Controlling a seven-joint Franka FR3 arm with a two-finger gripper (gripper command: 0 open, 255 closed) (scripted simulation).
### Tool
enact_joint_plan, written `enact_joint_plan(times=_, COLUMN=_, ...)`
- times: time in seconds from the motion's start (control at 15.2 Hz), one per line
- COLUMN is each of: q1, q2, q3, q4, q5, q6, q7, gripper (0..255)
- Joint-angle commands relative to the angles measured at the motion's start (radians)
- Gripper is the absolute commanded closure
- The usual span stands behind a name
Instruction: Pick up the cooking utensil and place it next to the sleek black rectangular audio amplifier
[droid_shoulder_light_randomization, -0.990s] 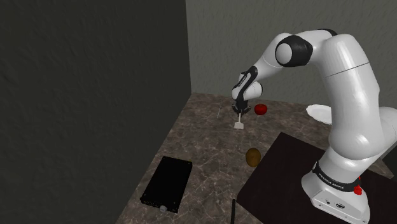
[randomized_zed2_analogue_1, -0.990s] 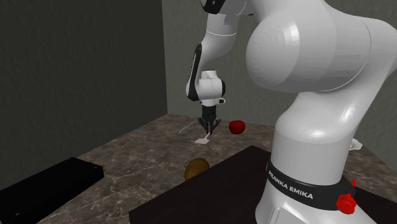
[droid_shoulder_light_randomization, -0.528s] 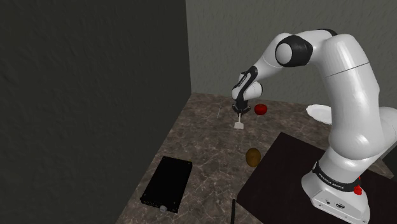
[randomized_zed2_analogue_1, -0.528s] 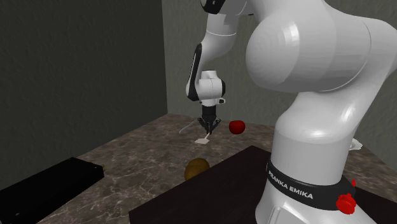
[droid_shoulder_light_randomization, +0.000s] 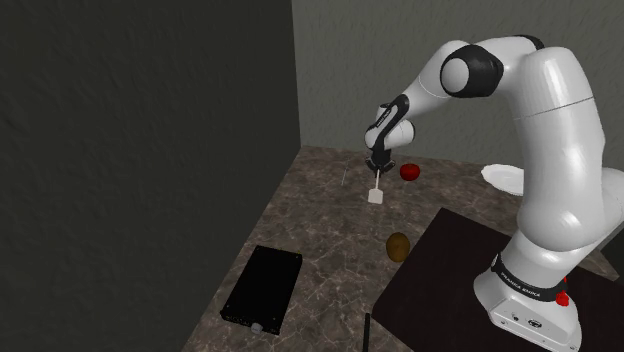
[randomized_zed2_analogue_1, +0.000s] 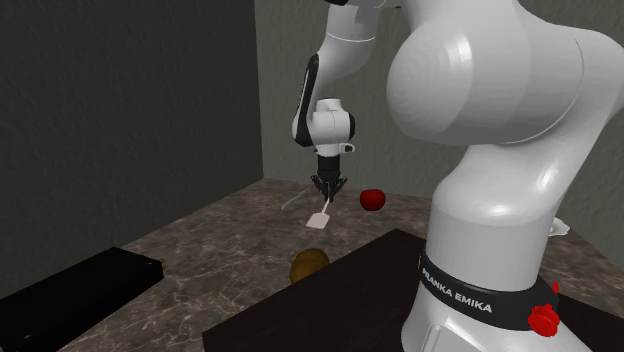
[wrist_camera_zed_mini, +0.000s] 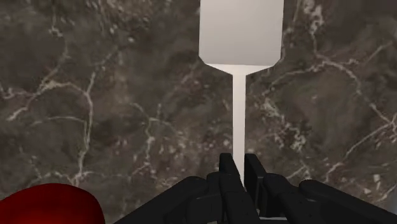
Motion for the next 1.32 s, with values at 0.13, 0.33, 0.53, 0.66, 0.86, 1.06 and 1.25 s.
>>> enact_joint_plan(times=0.13, q1=0.006, q2=-0.048, q3=-0.007, q4=-0.013, q5=-0.007, q6=-0.035, q7=0.003, gripper=255)
enact_joint_plan(times=0.33, q1=0.010, q2=-0.082, q3=-0.013, q4=-0.020, q5=-0.012, q6=-0.062, q7=0.006, gripper=255)
enact_joint_plan(times=0.53, q1=0.014, q2=-0.115, q3=-0.018, q4=-0.025, q5=-0.017, q6=-0.090, q7=0.009, gripper=255)
enact_joint_plan(times=0.66, q1=0.017, q2=-0.136, q3=-0.021, q4=-0.027, q5=-0.021, q6=-0.109, q7=0.011, gripper=255)
enact_joint_plan(times=0.86, q1=0.020, q2=-0.167, q3=-0.025, q4=-0.028, q5=-0.027, q6=-0.139, q7=0.013, gripper=255)
enact_joint_plan(times=1.06, q1=0.058, q2=-0.203, q3=-0.024, q4=-0.082, q5=-0.039, q6=-0.122, q7=0.058, gripper=255)
enact_joint_plan(times=1.25, q1=0.115, q2=-0.247, q3=-0.021, q4=-0.154, q5=-0.056, q6=-0.096, q7=0.129, gripper=255)
